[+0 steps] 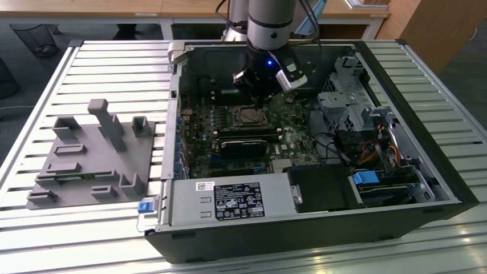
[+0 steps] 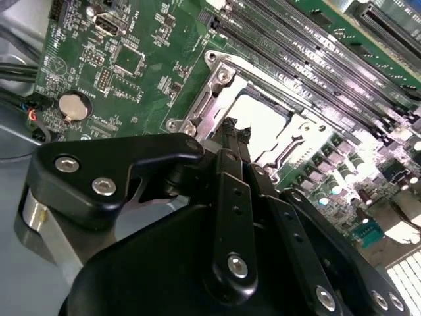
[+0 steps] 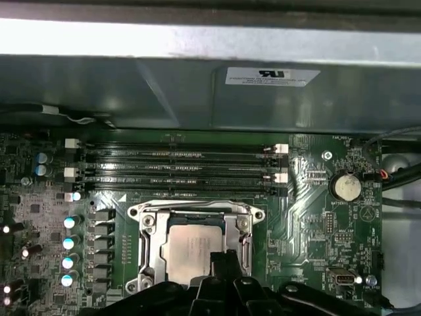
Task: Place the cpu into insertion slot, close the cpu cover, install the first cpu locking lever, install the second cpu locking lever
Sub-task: 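Install the second cpu locking lever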
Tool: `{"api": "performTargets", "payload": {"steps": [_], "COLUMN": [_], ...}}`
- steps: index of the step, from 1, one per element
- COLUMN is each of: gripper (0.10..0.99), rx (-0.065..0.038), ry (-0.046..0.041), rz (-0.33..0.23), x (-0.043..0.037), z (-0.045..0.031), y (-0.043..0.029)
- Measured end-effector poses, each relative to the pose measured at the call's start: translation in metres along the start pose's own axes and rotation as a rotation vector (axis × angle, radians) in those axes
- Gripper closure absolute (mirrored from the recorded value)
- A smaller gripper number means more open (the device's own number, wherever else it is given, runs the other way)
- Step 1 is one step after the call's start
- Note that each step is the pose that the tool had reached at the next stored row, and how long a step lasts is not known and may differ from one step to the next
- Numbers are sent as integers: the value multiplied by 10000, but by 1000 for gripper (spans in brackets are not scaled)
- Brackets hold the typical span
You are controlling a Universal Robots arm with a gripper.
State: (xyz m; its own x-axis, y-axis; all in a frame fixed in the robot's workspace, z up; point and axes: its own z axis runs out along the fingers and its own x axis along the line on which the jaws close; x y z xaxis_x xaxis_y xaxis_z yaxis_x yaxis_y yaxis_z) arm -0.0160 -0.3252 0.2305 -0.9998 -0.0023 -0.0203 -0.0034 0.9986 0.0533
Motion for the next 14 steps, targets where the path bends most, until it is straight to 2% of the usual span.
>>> {"api": "performTargets", "payload": {"steps": [4,10,14], "gripper": [980,980,980], "rx": [0,-2,-4], "ry": [-1,1,73], "rz": [14,17,20], "x": [0,0,0], "z": [-7,-15,-16], "y": [-32,-182,-220]}}
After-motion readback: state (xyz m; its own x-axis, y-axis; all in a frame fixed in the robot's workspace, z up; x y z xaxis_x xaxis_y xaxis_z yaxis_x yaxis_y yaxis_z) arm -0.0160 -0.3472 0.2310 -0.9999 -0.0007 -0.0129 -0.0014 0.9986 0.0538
